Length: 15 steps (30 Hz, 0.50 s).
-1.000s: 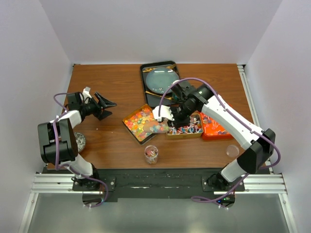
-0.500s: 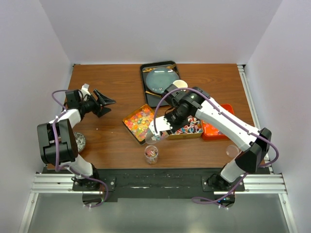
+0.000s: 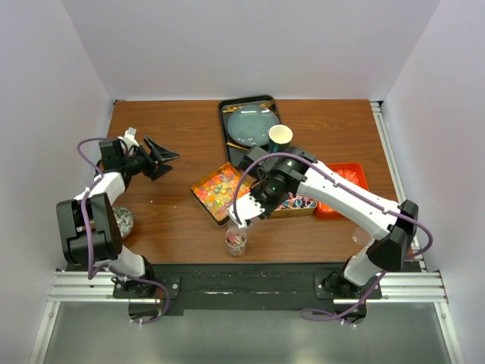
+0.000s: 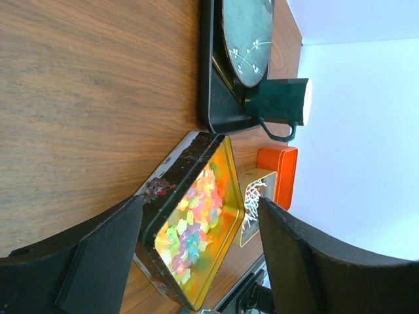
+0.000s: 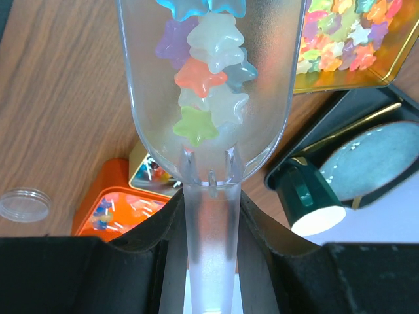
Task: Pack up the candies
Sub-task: Place the fake candies in the packing bottle.
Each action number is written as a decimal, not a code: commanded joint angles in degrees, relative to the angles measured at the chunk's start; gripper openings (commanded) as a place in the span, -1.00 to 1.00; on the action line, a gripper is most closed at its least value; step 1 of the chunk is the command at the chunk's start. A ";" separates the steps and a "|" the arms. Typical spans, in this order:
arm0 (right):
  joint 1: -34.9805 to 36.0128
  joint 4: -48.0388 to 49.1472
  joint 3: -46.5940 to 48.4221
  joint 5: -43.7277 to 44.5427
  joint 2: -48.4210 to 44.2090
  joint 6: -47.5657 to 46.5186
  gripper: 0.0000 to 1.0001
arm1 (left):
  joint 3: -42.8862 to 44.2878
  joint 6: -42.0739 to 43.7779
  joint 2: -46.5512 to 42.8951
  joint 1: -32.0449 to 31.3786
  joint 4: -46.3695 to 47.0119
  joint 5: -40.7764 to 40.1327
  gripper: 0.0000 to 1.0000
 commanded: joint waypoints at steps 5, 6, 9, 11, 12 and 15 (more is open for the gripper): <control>3.38 -13.78 -0.44 6.81 1.08 2.62 -1.00 | -2.20 -1.63 -4.24 0.35 2.22 0.92 0.51; 3.55 -13.52 -0.70 7.16 1.35 2.88 -1.00 | -2.55 -1.72 -4.42 0.35 2.13 0.92 0.51; 4.17 -13.69 -1.40 8.74 1.61 3.85 -1.00 | -3.42 -1.99 -5.12 0.35 2.40 0.92 0.51; 4.61 -13.69 -1.58 10.14 1.61 4.11 -1.00 | -3.78 -2.60 -5.47 0.44 2.92 0.92 0.51; 4.87 -13.69 -1.67 10.85 1.53 4.11 -1.00 | -4.04 -2.78 -5.65 0.44 3.01 1.01 0.51; 5.66 -13.43 -3.16 13.92 1.00 4.20 -1.00 | -4.39 -3.13 -6.35 0.35 3.10 0.92 0.51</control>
